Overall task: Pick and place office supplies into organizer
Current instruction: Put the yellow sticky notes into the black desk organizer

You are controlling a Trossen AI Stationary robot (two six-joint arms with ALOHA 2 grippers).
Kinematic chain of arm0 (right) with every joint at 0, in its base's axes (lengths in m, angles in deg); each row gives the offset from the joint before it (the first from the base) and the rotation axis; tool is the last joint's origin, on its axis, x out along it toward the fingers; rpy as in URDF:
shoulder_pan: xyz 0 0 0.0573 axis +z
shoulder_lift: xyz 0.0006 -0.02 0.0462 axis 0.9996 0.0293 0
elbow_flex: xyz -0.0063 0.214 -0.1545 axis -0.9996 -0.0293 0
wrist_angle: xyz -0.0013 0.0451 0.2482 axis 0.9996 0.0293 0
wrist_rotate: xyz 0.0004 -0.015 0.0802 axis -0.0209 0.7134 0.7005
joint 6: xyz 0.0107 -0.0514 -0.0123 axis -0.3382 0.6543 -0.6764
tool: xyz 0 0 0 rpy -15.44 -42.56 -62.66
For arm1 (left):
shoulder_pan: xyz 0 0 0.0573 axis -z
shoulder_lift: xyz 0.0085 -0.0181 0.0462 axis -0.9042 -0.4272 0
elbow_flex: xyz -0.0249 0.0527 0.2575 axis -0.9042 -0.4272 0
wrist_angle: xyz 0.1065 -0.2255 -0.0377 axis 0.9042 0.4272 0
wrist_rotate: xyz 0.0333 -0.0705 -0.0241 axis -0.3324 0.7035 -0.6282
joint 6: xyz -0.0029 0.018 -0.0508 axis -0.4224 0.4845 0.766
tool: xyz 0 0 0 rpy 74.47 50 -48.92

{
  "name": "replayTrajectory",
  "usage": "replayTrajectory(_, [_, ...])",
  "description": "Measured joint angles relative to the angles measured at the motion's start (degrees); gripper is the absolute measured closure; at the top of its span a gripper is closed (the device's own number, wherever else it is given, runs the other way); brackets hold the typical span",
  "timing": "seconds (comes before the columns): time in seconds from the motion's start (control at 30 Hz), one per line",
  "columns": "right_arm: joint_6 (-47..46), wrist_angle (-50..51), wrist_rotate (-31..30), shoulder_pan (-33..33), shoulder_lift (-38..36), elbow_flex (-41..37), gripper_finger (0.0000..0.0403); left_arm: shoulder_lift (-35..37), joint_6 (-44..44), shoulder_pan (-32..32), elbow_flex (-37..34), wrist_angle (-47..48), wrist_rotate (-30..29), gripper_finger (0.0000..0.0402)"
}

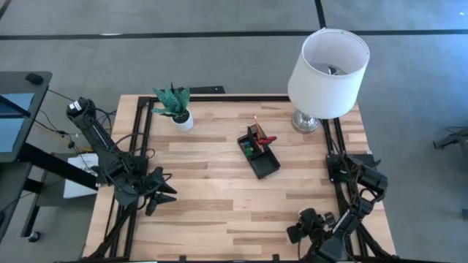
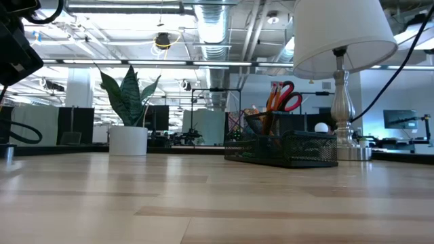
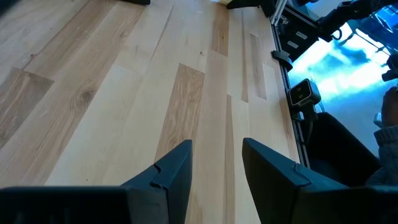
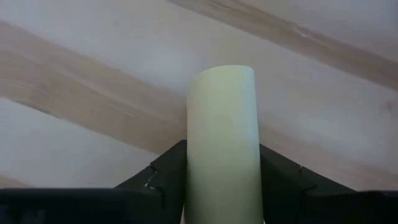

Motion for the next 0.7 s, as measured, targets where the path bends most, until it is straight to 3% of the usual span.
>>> replayTrajectory(0.53, [7.9,6.0,-0.4,-11.5,0.0,0.0,0.026,0.0,0.0,0.0,0.0,0.0,0.0,0.0265])
replayTrajectory(0.7, [9.6,7.5,-6.3,-17.6,0.0,0.0,0.0259,0.0,0.0,0.0,0.0,0.0,0.0,0.0265])
